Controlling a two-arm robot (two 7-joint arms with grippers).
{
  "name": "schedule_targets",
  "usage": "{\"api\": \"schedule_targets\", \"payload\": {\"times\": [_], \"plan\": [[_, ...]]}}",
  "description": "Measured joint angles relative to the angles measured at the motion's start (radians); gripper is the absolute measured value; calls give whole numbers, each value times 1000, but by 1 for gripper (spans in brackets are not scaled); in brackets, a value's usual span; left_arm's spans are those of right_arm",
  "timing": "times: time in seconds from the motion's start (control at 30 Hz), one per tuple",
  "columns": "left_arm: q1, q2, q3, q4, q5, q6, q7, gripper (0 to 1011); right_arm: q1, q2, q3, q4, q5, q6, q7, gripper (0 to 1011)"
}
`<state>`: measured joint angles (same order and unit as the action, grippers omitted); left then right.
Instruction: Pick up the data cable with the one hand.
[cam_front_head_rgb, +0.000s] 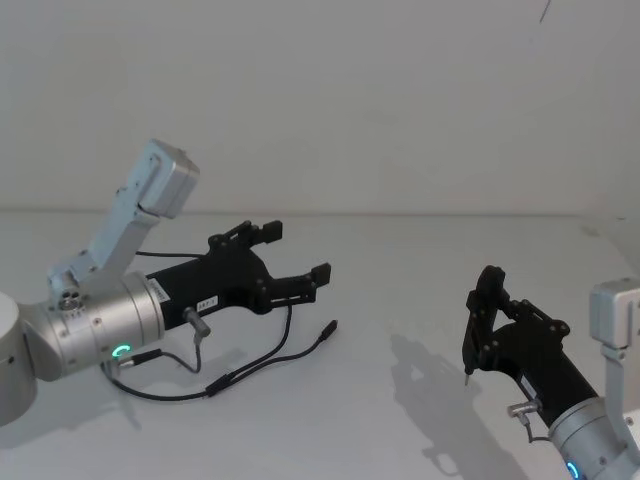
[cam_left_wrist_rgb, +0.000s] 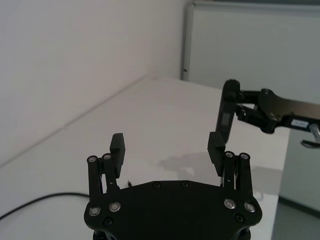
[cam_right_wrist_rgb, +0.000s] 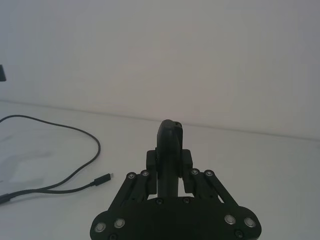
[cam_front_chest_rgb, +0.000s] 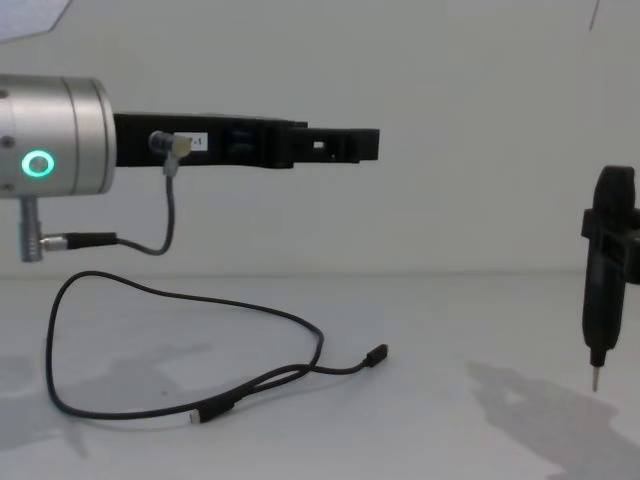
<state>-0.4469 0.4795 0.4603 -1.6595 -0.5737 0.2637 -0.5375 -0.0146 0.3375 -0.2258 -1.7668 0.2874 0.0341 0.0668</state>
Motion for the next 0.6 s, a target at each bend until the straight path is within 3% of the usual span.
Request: {"api": "schedule_targets", "payload": {"times": [0.6], "plan": [[0,123,40,-80,-5,145,-41,1001,0,0,0,0,0,0,0,279]]}}
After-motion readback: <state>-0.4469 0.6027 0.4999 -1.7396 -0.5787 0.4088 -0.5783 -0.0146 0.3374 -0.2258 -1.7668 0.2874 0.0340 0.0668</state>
